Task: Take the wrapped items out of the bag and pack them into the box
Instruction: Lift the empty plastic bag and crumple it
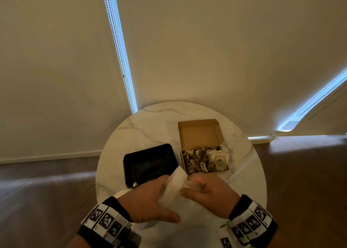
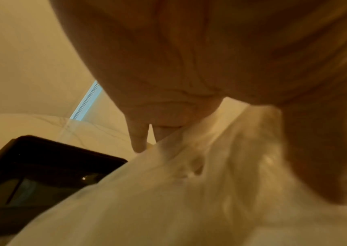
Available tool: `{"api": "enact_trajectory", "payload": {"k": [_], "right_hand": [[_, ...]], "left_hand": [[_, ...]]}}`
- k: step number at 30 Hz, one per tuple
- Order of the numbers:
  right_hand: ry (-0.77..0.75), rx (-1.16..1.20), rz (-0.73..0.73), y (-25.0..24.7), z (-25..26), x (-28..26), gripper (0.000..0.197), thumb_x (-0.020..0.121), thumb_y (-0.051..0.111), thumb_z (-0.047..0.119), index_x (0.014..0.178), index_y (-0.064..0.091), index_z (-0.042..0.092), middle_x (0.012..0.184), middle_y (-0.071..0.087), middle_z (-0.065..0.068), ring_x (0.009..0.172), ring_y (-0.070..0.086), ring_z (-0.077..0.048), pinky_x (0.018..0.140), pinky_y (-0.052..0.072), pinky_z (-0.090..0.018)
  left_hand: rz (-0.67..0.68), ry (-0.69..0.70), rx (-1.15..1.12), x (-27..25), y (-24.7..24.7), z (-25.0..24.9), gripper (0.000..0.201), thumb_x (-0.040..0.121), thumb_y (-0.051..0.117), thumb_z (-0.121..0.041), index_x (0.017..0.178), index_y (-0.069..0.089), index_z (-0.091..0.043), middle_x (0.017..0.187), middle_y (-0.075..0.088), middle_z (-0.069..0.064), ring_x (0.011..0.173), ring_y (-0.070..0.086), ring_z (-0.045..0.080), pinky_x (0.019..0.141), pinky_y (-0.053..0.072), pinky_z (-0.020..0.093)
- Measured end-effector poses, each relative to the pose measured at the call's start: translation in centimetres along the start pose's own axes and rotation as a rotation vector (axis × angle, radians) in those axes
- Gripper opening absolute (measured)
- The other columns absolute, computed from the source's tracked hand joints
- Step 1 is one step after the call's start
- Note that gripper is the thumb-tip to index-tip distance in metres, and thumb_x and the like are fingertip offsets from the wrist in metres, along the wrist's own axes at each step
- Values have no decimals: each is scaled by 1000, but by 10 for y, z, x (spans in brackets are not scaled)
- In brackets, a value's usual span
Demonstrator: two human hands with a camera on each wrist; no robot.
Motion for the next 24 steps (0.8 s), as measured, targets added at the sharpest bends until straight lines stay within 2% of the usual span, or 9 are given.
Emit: {"api": "enact_trajectory", "payload": {"k": [4, 6, 8, 11, 13, 15, 19, 22, 24], "right_hand": [[45, 60, -203, -20, 0, 10, 24, 88, 71, 53, 92, 69, 29, 89, 69, 12, 87, 65, -6, 78, 55, -32], [160, 174, -372, -28, -7, 10, 45, 79, 72, 62, 115, 65, 35, 106, 68, 19, 101, 64, 0, 87, 54, -24], [281, 310, -511, -28, -13, 9, 76, 74, 69, 75, 136, 53, 34, 121, 64, 19, 111, 61, 1, 93, 53, -26], [405, 621, -416, -5, -10, 10, 82, 77, 71, 69, 142, 46, 26, 128, 64, 12, 110, 66, -4, 89, 59, -30], [415, 752, -218, 18, 0, 13, 60, 88, 69, 51, 138, 52, 23, 120, 73, 7, 106, 71, -9, 77, 61, -30], [339, 774, -146, 32, 9, 16, 42, 96, 66, 27, 136, 54, 22, 117, 75, 5, 106, 72, -14, 73, 59, -27], [246, 784, -284, 28, 11, 27, 45, 99, 61, 4, 140, 53, 21, 128, 71, -1, 119, 67, -21, 96, 58, -39], [272, 780, -357, 21, 8, 35, 43, 100, 58, 2, 136, 57, 24, 126, 72, -2, 118, 68, -25, 99, 56, -48], [278, 803, -378, 22, 6, 37, 42, 100, 57, 2, 136, 58, 24, 126, 72, -3, 118, 68, -26, 101, 54, -52]], "left_hand": [[-187, 11, -129, 3, -7, 3, 49, 84, 80, -37, 128, 58, -38, 114, 73, -11, 96, 73, 8, 92, 60, 41], [-294, 7, -223, 5, -16, 4, 40, 89, 78, -29, 123, 60, -37, 109, 75, -8, 93, 74, 9, 90, 60, 42], [-392, 7, -328, 5, -25, 4, 42, 86, 79, -33, 123, 60, -38, 110, 75, -10, 100, 72, 9, 94, 59, 44], [-473, -11, -524, 6, -36, 6, 44, 82, 77, -34, 124, 62, -30, 111, 76, -4, 104, 73, 20, 96, 58, 53], [-496, -3, -612, 7, -39, 6, 38, 86, 76, -25, 121, 63, -24, 110, 77, 2, 103, 74, 26, 95, 57, 57], [-493, 9, -664, 8, -41, 3, 38, 87, 76, -22, 123, 63, -23, 114, 76, 5, 107, 73, 27, 96, 57, 57], [-424, 31, -820, 4, -40, -4, 35, 94, 72, -17, 127, 61, -22, 118, 75, 7, 108, 73, 27, 93, 60, 51], [-322, 23, -958, -3, -40, -3, 46, 86, 74, -22, 129, 59, -23, 122, 74, 8, 111, 72, 30, 88, 61, 50], [-330, 79, -903, -7, -45, -2, 41, 92, 69, -9, 130, 56, -18, 122, 71, 13, 111, 71, 32, 88, 61, 49]]}}
Point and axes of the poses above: each hand's wrist, its own x-axis towards the middle knuckle, its own y-axis out of the palm, z = x × y, the point moved 4 cm from there along x, towards the middle knuckle
